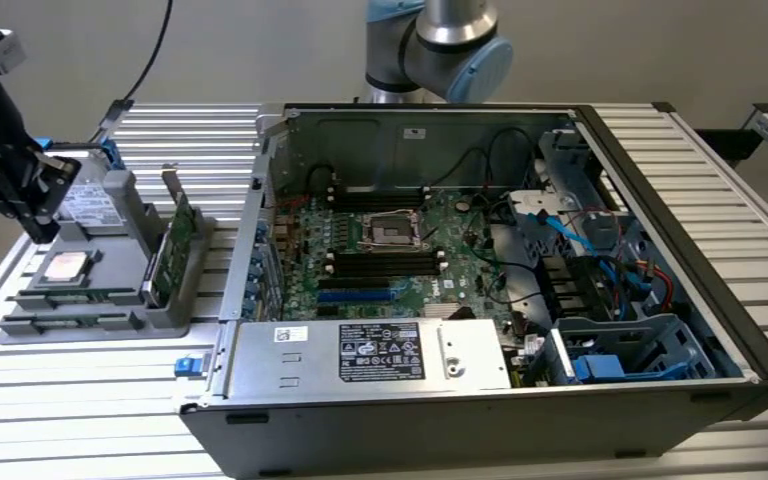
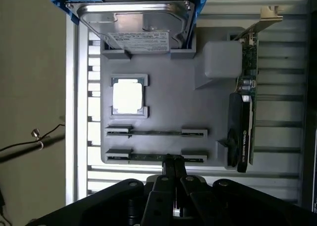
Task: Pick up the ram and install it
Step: 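Reach for the ram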
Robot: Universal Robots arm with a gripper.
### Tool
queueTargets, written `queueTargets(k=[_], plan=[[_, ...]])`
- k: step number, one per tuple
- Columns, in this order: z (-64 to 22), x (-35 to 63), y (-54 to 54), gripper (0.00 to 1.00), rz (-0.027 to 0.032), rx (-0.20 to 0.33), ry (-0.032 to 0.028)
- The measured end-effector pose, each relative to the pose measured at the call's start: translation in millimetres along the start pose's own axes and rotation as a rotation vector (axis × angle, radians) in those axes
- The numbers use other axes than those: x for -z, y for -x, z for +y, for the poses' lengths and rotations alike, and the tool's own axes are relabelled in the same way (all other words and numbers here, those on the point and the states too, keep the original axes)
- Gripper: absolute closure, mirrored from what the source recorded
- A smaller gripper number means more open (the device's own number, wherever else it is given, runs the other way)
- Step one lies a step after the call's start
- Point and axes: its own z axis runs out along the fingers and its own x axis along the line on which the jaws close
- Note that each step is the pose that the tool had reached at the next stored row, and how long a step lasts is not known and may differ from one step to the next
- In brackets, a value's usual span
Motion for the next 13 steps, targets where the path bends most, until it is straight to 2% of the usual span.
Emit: queueTargets(k=[8,11,13], plan=[[-5.6,-6.7,-8.3,0.90,0.0056,0.019,-0.0007],[-11.0,-8.3,-9.0,0.90,0.0102,0.026,-0.0012],[-14.3,-9.7,-9.0,0.90,0.0109,0.032,-0.0015]])
